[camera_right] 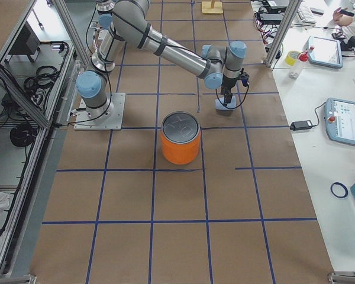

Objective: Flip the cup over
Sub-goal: 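Lift the cup with the right gripper and carry it toward the left gripper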

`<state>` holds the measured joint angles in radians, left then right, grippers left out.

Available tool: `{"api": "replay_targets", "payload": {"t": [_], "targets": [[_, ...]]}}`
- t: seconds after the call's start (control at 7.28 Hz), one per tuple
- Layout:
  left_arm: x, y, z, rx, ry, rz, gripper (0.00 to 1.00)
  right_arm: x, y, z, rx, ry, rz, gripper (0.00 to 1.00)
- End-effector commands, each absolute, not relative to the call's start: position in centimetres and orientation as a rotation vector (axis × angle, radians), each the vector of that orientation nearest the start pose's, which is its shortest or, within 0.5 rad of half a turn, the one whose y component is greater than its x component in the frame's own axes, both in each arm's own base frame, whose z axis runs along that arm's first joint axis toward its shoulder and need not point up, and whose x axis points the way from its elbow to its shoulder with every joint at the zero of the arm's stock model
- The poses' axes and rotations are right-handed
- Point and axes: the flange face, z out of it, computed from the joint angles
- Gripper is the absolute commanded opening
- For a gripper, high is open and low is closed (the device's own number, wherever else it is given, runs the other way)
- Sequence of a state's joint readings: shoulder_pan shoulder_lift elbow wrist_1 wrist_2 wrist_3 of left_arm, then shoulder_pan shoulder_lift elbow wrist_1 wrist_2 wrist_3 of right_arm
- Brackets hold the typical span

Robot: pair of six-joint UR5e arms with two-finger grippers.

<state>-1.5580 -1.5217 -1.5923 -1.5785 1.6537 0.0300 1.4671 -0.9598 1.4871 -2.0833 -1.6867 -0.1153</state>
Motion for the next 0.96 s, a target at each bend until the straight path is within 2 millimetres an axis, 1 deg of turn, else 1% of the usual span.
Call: {"api": "replay_targets", "payload": {"t": [0.0, 0.14, 0.27, 0.41, 0.55, 0.69, 0.82], "targets": [[-11.9, -47.5, 50.0, 0.027, 3.058, -0.025, 1.0, 4.1, -69.2, 19.8, 0.007, 3.252, 0.066, 1.0], [-11.9, -47.4, 50.1, 0.027, 3.058, -0.028, 1.0, 3.7, -69.3, 19.7, 0.012, 3.266, 0.067, 1.0], [-11.9, -47.5, 49.9, 0.025, 3.058, -0.023, 1.0, 3.6, -69.6, 19.1, 0.034, 3.27, 0.034, 1.0], [-11.9, -47.5, 50.0, 0.027, 3.058, -0.025, 1.0, 3.5, -69.7, 18.4, 0.036, 3.265, 0.053, 1.0], [-11.9, -47.5, 50.0, 0.027, 3.058, -0.025, 1.0, 3.5, -69.8, 18.5, 0.039, 3.26, 0.042, 1.0], [-11.9, -47.5, 50.0, 0.025, 3.058, -0.025, 1.0, 3.5, -70.3, 18.8, 0.048, 3.257, -0.029, 1.0], [-11.9, -47.5, 50.0, 0.025, 3.058, -0.025, 1.0, 3.7, -70.3, 18.6, 0.028, 3.256, -0.029, 1.0]]}}
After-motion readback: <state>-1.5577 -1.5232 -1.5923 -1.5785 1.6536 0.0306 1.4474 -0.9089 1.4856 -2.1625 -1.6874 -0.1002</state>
